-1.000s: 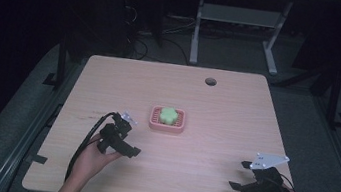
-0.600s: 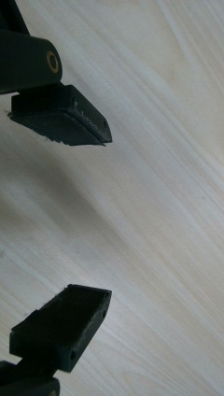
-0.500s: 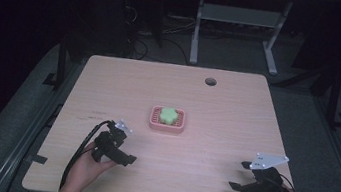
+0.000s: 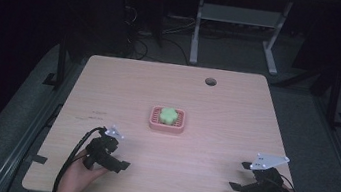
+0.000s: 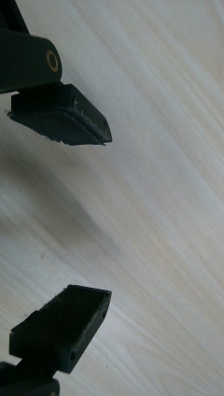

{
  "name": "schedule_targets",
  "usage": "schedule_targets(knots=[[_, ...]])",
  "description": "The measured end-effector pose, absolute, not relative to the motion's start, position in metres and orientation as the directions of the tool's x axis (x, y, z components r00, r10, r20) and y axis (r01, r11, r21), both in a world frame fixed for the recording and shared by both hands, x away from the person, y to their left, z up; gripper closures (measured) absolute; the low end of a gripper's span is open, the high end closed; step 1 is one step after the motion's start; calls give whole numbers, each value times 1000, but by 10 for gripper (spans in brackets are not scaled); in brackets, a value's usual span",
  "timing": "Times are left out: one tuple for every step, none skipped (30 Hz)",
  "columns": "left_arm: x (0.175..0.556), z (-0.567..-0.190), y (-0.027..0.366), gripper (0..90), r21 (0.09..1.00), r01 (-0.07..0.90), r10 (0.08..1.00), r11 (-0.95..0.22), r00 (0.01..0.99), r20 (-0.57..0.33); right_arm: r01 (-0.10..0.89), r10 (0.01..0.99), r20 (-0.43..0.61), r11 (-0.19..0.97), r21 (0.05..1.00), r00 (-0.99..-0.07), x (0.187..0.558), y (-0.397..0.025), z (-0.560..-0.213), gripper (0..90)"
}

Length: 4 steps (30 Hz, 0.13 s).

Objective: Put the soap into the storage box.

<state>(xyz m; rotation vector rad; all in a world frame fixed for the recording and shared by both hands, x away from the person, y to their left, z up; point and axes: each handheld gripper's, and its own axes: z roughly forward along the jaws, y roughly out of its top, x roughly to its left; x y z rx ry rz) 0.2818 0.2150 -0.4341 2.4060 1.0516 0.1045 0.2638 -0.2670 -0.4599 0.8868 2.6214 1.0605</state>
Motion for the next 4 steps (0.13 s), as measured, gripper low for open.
schedule_targets(knots=[[281, -436, 216, 200, 485, 668, 704, -564, 696, -139, 458, 586, 54, 570, 682, -809, 264, -267, -460, 138], [281, -437, 216, 200, 482, 662, 698, -574, 703, -136, 460, 587, 56, 568, 682, -808, 263, -267, -459, 138], [280, -439, 216, 201, 477, 660, 698, -581, 705, -126, 455, 584, 55, 567, 686, -810, 263, -266, -459, 138], [279, -440, 215, 201, 479, 660, 703, -578, 701, -118, 452, 581, 53, 569, 687, -812, 263, -266, -458, 138]])
